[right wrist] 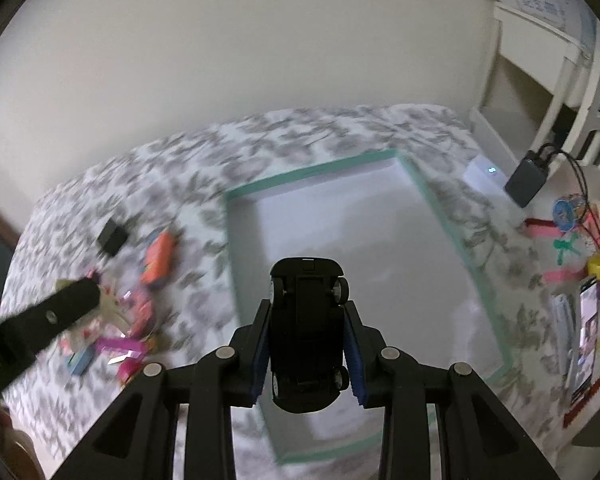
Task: Organize rigid objects
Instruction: 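Carry both items into the white tray and open both grippers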
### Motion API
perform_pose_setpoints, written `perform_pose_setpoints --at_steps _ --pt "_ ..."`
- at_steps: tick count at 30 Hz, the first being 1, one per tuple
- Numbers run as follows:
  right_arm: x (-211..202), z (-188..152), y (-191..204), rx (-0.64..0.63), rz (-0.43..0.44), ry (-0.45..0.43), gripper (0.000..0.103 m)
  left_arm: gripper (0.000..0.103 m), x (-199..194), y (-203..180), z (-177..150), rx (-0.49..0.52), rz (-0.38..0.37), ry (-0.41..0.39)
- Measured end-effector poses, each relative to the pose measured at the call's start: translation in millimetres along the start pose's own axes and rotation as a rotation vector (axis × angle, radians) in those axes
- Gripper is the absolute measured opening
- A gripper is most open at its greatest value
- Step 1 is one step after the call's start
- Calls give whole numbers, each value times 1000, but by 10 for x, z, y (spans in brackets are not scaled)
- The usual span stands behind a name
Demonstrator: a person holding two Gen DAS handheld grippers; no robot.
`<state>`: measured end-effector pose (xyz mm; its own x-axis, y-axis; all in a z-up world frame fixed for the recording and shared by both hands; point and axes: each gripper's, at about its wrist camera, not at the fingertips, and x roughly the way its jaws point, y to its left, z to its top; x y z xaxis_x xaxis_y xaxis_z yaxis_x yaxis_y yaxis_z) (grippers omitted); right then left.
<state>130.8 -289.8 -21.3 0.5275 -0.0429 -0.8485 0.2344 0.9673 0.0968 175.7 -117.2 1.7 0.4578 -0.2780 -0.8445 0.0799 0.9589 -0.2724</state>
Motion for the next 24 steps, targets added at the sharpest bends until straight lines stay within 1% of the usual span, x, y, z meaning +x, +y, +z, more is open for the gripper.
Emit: perform_pose_setpoints --at_steps 5,9,16,24 --pt "175 195 -262 57 -27 -10 35 55 205 -382 162 65 -19 0" --pt "411 295 -368 61 -48 -3 35 55 438 -614 280 115 -12 7" --pt "828 388 -542 62 -68 38 35 55 915 -826 384 154 1 42" --pt "1103 399 -710 85 -80 78 35 55 1286 -976 378 195 39 78"
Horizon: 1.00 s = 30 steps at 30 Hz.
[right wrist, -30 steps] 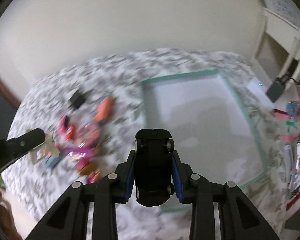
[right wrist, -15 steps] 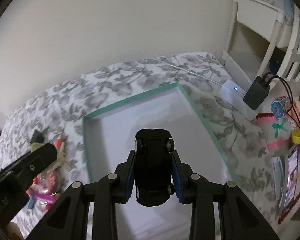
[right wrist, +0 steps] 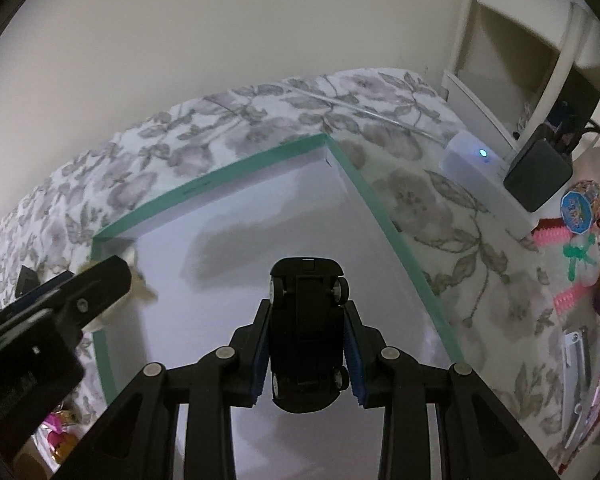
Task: Organize rigid objects
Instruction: 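Carry both items into the white tray and open both grippers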
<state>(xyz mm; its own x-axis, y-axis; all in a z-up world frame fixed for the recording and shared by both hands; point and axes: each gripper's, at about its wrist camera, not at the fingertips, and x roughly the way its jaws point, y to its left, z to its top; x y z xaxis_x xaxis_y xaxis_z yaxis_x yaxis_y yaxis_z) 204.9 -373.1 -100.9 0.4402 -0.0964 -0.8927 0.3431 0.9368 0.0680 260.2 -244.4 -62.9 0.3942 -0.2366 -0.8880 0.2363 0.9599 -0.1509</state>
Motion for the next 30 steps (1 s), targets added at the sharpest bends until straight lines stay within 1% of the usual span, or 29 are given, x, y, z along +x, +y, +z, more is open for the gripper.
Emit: perform_pose_setpoints --at_steps 6,13,15,18,19,20,25,27,29,30 --pt "56 9 -42 3 -16 15 35 55 67 -31 -6 12 19 0" --pt "28 -1 -37 -5 -15 17 35 56 -20 -42 -11 20 36 -16" --pt "13 0 -34 -5 -16 17 36 58 -59 -28 -12 19 44 -19" --pt "-2 -2 -32 -5 -11 17 41 67 -101 1 -12 14 49 -24" --pt "-4 -5 -28 -8 -11 16 46 67 -114 11 -13 12 52 -25" --pt "-3 -10 -20 -13 -11 15 47 67 -126 22 -14 10 55 -25" --pt "-33 -21 -1 -29 -26 12 47 68 -196 132 -32 -15 70 -29" --pt "-62 -26 6 -36 -30 6 49 68 -222 182 -52 -26 72 -29" --pt "-93 -32 13 -44 -30 -1 65 74 -263 225 -80 -32 71 -38" --pt "-112 -40 25 -52 -28 -6 66 85 -294 250 -96 -36 76 -49"
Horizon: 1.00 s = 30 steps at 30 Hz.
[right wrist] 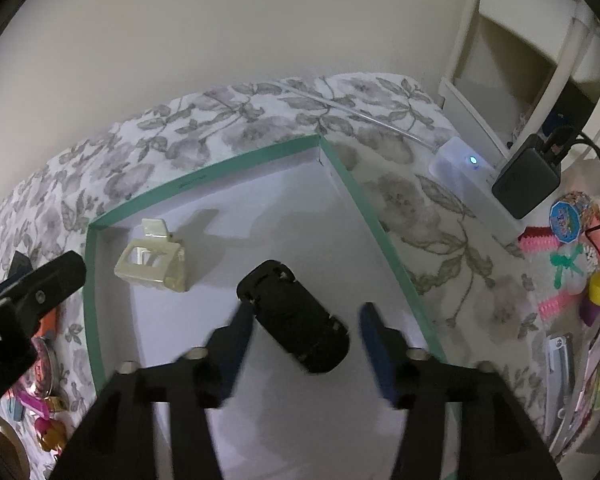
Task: Organize rigid objects
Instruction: 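Carry both items into the white tray and open both grippers, then move both tools back over the remaining toys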
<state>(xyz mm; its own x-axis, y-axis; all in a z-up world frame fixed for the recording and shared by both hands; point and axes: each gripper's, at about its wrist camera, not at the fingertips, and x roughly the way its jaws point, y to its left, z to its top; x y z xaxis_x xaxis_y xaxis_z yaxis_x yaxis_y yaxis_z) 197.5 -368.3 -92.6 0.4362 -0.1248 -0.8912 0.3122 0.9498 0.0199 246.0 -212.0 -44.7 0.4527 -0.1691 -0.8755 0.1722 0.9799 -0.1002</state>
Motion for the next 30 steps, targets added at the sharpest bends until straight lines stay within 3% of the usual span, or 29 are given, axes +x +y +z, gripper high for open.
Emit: perform_pose_setpoints --at_steps 1,6,9,12,16,20,30 --pt "-15 -8 9 -6 3 -5 66 92 -31 25 -8 -5 7 -13" --pt "-66 -65 52 -31 -1 -15 76 93 -175 177 -61 -34 33 -57" --pt "-97 -106 52 -31 4 -16 84 103 -262 257 -119 -43 38 -81" --pt "-136 -132 40 -25 10 -16 86 103 -350 332 -183 -54 33 -107" --pt "-229 -161 32 -17 16 -28 97 103 -471 428 -275 -76 23 -132" --pt "-361 -199 49 -28 19 -49 103 103 -611 530 -381 -101 14 -162" --pt "-841 -353 153 -46 40 -170 103 103 -1055 851 -664 -158 17 -251"
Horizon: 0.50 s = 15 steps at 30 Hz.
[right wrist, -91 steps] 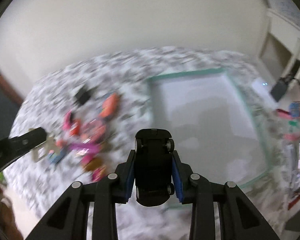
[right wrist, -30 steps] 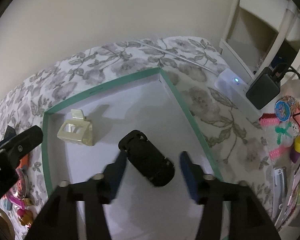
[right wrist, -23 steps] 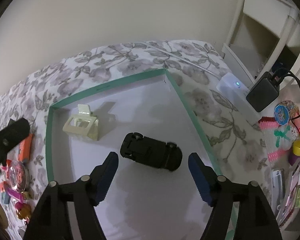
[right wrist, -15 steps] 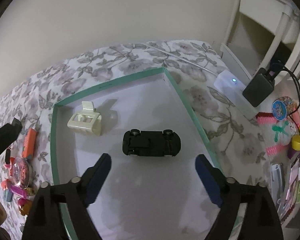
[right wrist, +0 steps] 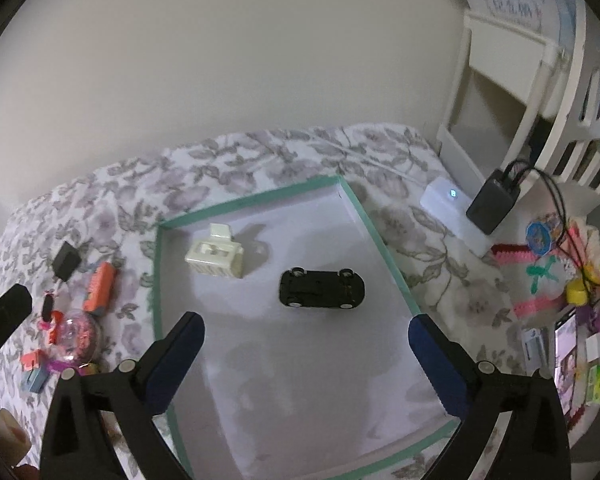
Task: Organize rigid objects
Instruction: 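Move both tools back over the remaining toys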
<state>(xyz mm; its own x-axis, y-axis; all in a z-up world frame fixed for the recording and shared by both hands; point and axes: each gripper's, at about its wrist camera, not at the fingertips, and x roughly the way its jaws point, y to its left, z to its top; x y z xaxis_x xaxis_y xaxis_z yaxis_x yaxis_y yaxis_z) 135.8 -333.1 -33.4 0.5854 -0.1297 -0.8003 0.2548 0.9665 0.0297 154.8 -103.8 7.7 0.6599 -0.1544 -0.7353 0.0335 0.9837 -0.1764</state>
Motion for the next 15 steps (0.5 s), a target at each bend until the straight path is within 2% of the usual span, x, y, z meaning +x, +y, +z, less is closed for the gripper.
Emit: perform_pose_setpoints --at_steps 7,12,15 --pt "-235 -124 144 12 100 -31 103 103 -394 360 -53 -44 14 -78" --pt "-389 -227 350 -40 138 -45 103 103 -660 692 -42 -88 81 -110" --pt "-527 -261 503 -66 207 -64 103 103 -781 877 -45 -108 134 -134"
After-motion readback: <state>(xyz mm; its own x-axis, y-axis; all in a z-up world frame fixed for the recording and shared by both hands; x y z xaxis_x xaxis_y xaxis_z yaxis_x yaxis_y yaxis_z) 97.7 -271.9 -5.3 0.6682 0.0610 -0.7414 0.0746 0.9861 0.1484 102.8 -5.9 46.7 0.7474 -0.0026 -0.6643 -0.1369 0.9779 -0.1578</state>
